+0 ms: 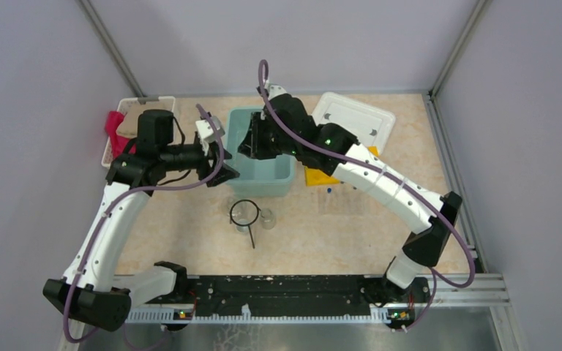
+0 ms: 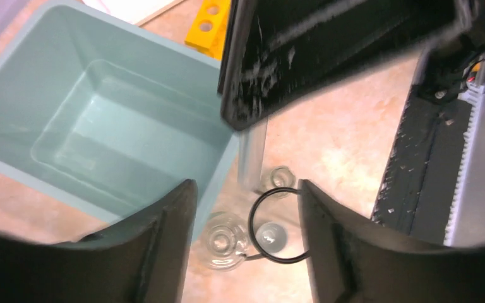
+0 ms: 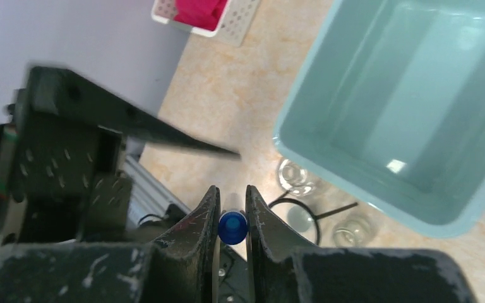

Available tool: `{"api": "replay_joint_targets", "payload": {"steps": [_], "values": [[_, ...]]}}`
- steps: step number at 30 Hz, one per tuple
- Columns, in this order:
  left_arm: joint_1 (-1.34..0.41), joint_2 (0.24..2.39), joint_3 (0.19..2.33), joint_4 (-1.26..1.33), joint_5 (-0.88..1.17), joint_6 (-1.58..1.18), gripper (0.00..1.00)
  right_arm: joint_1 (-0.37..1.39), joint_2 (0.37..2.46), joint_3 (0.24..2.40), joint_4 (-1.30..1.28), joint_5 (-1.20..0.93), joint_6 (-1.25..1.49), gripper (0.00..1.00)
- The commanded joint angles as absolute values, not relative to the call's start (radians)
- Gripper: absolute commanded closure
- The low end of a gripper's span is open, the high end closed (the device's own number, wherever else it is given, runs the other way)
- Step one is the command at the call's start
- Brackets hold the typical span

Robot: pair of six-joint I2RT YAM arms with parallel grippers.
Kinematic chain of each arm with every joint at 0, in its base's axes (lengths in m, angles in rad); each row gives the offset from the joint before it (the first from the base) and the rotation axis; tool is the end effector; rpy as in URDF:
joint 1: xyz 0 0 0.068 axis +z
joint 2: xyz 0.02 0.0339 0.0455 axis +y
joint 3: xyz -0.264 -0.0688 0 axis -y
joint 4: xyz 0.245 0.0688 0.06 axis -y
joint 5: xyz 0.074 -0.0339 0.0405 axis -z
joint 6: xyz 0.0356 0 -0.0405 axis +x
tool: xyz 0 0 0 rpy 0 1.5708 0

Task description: Organize the chemistry lab equipment

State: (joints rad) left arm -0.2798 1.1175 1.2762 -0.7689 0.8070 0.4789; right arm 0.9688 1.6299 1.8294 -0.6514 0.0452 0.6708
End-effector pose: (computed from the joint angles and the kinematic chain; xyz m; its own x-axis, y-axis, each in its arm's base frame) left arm 0.2021 -0.0848 0.3923 -0.1386 0.3715 -0.9180 0.9282 0.3720 0.0103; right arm 0.2066 0.2978 0.4366 -0.6912 0.0905 -0.7170 -0.4732 0.6931 0.5438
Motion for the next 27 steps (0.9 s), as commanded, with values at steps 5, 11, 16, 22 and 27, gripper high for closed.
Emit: {"api": "replay_joint_targets", "payload": {"steps": [5, 11, 16, 22, 27], "values": [[-0.279, 1.119, 1.280, -0.727, 0.690, 0.346, 0.01, 0.805, 1.322, 1.613, -0.790, 0.250, 0.604, 1.00], [-0.279, 1.166, 1.318, -0.753, 0.606, 0.282, 0.01, 0.666, 1.105, 1.320, -0.924, 0.432, 0.608, 1.00], [-0.278, 1.164, 1.319, -0.736, 0.576, 0.273, 0.01, 0.620, 1.032, 1.122, -0.943, 0.562, 0.663, 1.00], [-0.276, 1.178, 1.327, -0.755, 0.555, 0.252, 0.01, 0.606, 1.049, 0.966, -0.865, 0.651, 0.711, 1.00], [-0.276, 1.177, 1.326, -0.760, 0.543, 0.255, 0.01, 0.597, 1.097, 0.904, -0.801, 0.674, 0.727, 1.00]]}}
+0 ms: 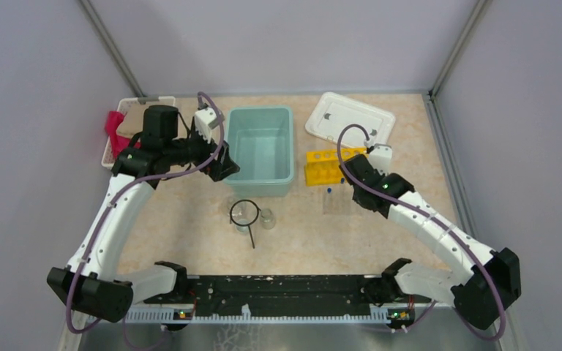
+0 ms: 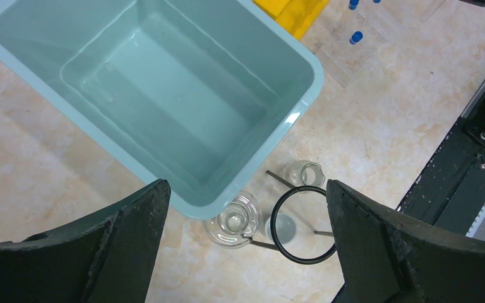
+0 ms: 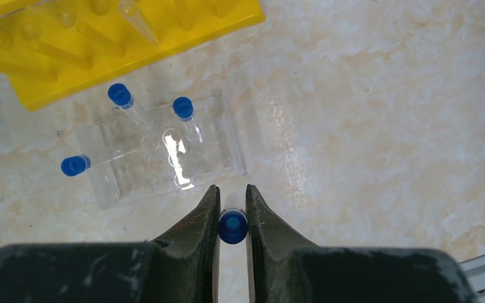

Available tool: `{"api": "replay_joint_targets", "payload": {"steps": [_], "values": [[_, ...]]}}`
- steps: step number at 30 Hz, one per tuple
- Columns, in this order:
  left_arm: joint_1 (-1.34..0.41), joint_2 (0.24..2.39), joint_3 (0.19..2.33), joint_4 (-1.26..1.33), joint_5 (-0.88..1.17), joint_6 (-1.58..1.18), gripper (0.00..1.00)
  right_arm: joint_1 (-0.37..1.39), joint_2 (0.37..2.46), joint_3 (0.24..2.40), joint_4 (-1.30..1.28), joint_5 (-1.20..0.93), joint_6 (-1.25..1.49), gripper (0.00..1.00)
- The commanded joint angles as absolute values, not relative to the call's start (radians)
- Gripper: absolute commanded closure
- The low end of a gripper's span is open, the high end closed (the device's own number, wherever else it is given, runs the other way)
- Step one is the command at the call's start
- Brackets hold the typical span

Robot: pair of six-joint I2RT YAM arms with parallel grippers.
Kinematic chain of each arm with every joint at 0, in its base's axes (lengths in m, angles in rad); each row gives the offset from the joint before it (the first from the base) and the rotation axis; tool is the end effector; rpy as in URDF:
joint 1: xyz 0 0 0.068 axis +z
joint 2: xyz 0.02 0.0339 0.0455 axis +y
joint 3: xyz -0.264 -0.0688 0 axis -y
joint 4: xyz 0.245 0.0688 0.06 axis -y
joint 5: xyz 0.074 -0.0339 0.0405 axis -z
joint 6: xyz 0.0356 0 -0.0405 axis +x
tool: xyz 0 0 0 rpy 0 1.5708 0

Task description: Organize the chemistry lab equipment

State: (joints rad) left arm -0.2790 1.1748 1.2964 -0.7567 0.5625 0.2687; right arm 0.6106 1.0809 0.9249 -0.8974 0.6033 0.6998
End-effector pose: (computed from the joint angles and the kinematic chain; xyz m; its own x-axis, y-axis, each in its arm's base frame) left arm 0.2235 -0.0838 0.3846 -0.3784 0.3420 -0.8601 0.7739 0.6267 -0.0913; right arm 0.1740 0.0971 0.2779 -0.7007 0.1570 -0.6960 0.2733 0.9601 -0.0586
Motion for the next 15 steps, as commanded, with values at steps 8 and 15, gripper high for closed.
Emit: {"api": "replay_joint_targets", "payload": {"steps": [8, 15], "values": [[-0.275, 1.175, 1.330, -0.768, 0.549, 0.261, 0.01, 0.568, 1.134, 0.834, -0.678, 0.674, 0.736, 1.00], [-0.275, 1.177, 1.339, -0.771, 0.554, 0.256, 0.01, 0.564, 1.193, 0.827, -0.628, 0.661, 0.737, 1.00]]}}
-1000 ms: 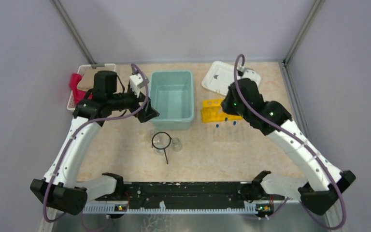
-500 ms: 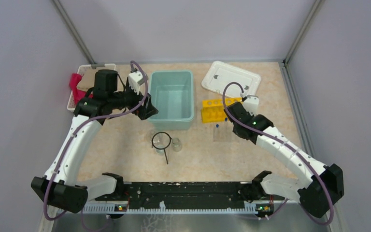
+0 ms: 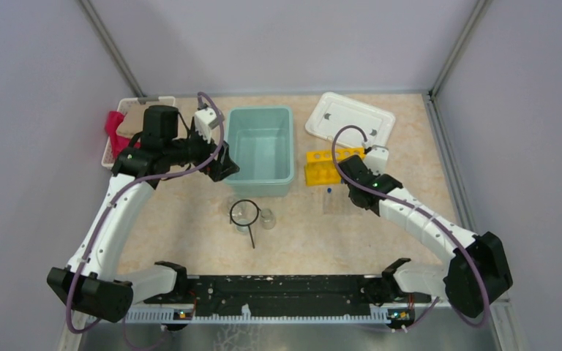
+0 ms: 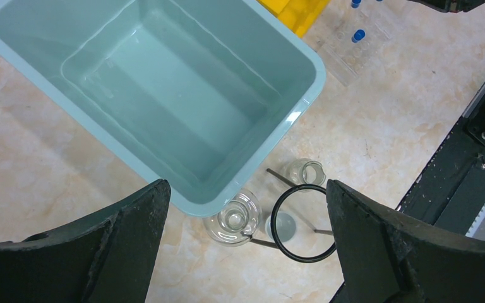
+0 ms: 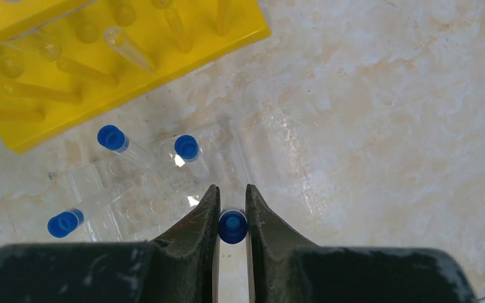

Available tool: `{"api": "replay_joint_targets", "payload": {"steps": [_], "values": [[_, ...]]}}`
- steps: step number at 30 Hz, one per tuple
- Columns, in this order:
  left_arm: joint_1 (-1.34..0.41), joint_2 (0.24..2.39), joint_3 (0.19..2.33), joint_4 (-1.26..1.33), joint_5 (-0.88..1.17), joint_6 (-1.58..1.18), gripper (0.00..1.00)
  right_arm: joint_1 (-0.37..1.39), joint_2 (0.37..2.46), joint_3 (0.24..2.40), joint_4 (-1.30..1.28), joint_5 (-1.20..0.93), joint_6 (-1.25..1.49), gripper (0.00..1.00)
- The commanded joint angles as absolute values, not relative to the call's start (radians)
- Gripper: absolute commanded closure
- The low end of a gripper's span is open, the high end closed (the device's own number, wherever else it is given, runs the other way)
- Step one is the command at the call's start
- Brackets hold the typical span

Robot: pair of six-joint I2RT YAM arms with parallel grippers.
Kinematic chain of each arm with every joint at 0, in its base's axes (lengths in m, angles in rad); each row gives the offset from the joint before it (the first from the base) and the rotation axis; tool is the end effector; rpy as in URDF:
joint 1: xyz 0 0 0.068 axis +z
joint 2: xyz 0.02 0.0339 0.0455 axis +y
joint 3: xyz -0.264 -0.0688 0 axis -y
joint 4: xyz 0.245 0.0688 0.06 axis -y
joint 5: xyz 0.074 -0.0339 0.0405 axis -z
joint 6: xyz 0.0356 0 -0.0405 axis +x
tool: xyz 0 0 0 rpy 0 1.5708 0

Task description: Organize the chemistry lab equipment

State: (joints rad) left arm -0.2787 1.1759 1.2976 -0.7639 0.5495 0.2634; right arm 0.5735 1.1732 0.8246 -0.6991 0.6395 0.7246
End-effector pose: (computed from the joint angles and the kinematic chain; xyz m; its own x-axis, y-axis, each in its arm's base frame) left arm 0.2236 -0.0833 0.3840 -0.3902 0.3426 -0.8546 0.7647 0.6376 -0.0935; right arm 0.1961 0.1014 0.2408 -0.6674 0.2021 -0.7167 0.3439 0.9373 -0.0560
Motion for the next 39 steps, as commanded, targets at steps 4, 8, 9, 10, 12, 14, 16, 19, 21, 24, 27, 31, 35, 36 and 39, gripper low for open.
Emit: {"api": "replay_joint_targets", "payload": {"steps": [4, 8, 9, 10, 12, 14, 16, 19, 21, 24, 27, 31, 35, 36, 39], "values": [[-0.275, 1.178, 1.346, -0.776, 0.555, 0.259, 0.01, 0.563, 1.211, 0.815, -0.612, 0.650, 0.739, 1.00], [-0.275, 1.181, 1.357, -0.783, 0.556, 0.260, 0.01, 0.563, 1.215, 0.799, -0.613, 0.647, 0.745, 1.00], [-0.275, 1.181, 1.358, -0.783, 0.556, 0.261, 0.01, 0.563, 1.214, 0.796, -0.615, 0.651, 0.747, 1.00], [-0.275, 1.181, 1.358, -0.780, 0.557, 0.262, 0.01, 0.563, 1.213, 0.793, -0.618, 0.653, 0.750, 1.00], [-0.275, 1.181, 1.358, -0.777, 0.556, 0.262, 0.01, 0.563, 1.213, 0.790, -0.629, 0.664, 0.764, 1.00], [-0.275, 1.183, 1.358, -0.776, 0.558, 0.260, 0.01, 0.562, 1.212, 0.786, -0.632, 0.666, 0.770, 1.00], [-0.275, 1.182, 1.356, -0.775, 0.557, 0.259, 0.01, 0.562, 1.210, 0.780, -0.629, 0.666, 0.773, 1.00], [-0.275, 1.179, 1.350, -0.772, 0.556, 0.261, 0.01, 0.562, 1.213, 0.769, -0.623, 0.671, 0.776, 1.00], [-0.275, 1.177, 1.349, -0.770, 0.555, 0.261, 0.01, 0.563, 1.213, 0.763, -0.621, 0.676, 0.782, 1.00], [-0.275, 1.177, 1.348, -0.771, 0.554, 0.264, 0.01, 0.563, 1.199, 0.758, -0.620, 0.687, 0.792, 1.00], [-0.274, 1.180, 1.350, -0.772, 0.554, 0.264, 0.01, 0.563, 1.169, 0.758, -0.613, 0.690, 0.787, 1.00], [-0.275, 1.177, 1.352, -0.762, 0.555, 0.262, 0.01, 0.563, 1.161, 0.762, -0.605, 0.693, 0.770, 1.00], [-0.275, 1.178, 1.358, -0.760, 0.555, 0.260, 0.01, 0.563, 1.176, 0.743, -0.592, 0.689, 0.774, 1.00], [-0.275, 1.178, 1.360, -0.761, 0.554, 0.261, 0.01, 0.563, 1.176, 0.733, -0.583, 0.685, 0.775, 1.00], [-0.275, 1.177, 1.365, -0.769, 0.548, 0.266, 0.01, 0.562, 1.175, 0.705, -0.564, 0.679, 0.778, 1.00]]}}
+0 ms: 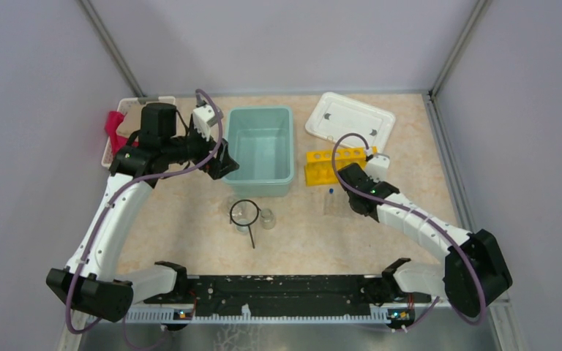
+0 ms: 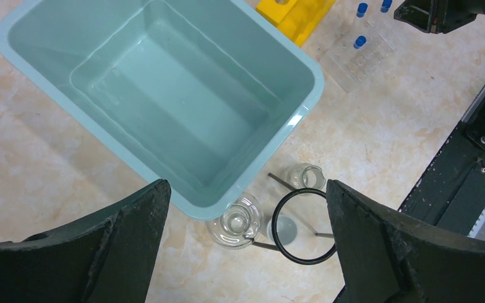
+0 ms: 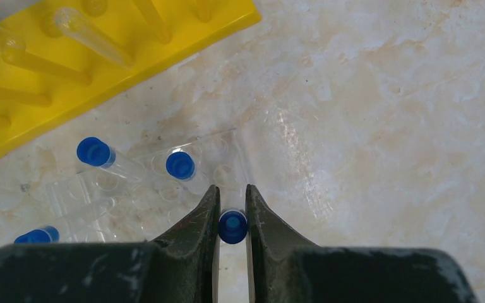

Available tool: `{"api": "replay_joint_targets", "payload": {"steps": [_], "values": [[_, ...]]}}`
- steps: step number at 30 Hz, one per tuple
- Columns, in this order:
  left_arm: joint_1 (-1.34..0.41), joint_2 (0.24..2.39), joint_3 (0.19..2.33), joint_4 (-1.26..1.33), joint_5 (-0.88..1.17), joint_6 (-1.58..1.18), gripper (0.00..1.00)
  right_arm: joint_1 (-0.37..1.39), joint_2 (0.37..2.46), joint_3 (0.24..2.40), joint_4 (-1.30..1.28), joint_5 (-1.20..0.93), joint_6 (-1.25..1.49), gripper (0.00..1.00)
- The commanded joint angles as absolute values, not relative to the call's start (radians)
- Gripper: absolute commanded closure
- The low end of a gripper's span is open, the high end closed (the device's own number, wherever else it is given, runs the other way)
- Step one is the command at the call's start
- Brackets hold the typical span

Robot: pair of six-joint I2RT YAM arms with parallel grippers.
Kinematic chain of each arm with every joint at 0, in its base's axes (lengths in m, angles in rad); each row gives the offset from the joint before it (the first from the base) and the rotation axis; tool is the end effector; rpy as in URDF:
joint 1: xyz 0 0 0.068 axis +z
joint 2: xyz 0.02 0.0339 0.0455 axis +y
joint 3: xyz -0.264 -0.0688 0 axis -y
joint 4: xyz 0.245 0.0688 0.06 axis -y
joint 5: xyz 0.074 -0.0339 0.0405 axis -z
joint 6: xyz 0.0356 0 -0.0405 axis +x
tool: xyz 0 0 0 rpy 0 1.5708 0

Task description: Organize the chemistry lab equipment

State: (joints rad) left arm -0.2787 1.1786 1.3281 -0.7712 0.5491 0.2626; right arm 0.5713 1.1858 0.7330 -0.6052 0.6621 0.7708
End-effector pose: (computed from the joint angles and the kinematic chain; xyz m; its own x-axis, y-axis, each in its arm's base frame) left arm 0.2230 -0.0831 0.3925 -0.3739 0.3373 -0.8639 0.7659 0.6377 -0.0825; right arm 0.1948 0.0992 0.2160 -0.6462 0.2379 -0.7252 0.3868 0.9212 -0.0425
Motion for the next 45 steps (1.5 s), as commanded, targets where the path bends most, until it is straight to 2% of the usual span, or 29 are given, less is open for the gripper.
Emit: {"api": "replay_joint_targets", "payload": {"steps": [1, 5, 12, 22, 26, 31, 36, 40, 45], "values": [[-0.275, 1.175, 1.365, -0.771, 0.546, 0.269, 0.01, 0.562, 1.176, 0.700, -0.561, 0.679, 0.779, 1.00], [-0.275, 1.170, 1.369, -0.772, 0.543, 0.277, 0.01, 0.562, 1.182, 0.691, -0.556, 0.675, 0.778, 1.00], [-0.273, 1.179, 1.375, -0.774, 0.548, 0.260, 0.01, 0.563, 1.155, 0.696, -0.547, 0.646, 0.766, 0.77], [-0.232, 1.187, 1.376, -0.794, 0.556, 0.240, 0.01, 0.578, 1.014, 0.772, -0.669, 0.614, 0.765, 0.64], [-0.178, 1.197, 1.373, -0.807, 0.589, 0.235, 0.01, 0.691, 0.989, 0.893, -0.765, 0.665, 0.794, 0.61], [-0.101, 1.200, 1.336, -0.813, 0.604, 0.252, 0.01, 0.892, 1.076, 1.062, -0.743, 0.551, 0.750, 0.61], [-0.019, 1.182, 1.296, -0.863, 0.632, 0.288, 0.01, 1.073, 1.286, 1.228, -0.644, 0.413, 0.656, 0.61], [-0.007, 1.139, 1.257, -0.880, 0.629, 0.305, 0.01, 1.099, 1.494, 1.342, -0.607, 0.256, 0.600, 0.60], [-0.007, 1.106, 1.213, -0.878, 0.621, 0.314, 0.01, 1.105, 1.621, 1.406, -0.590, 0.215, 0.580, 0.60]]}}
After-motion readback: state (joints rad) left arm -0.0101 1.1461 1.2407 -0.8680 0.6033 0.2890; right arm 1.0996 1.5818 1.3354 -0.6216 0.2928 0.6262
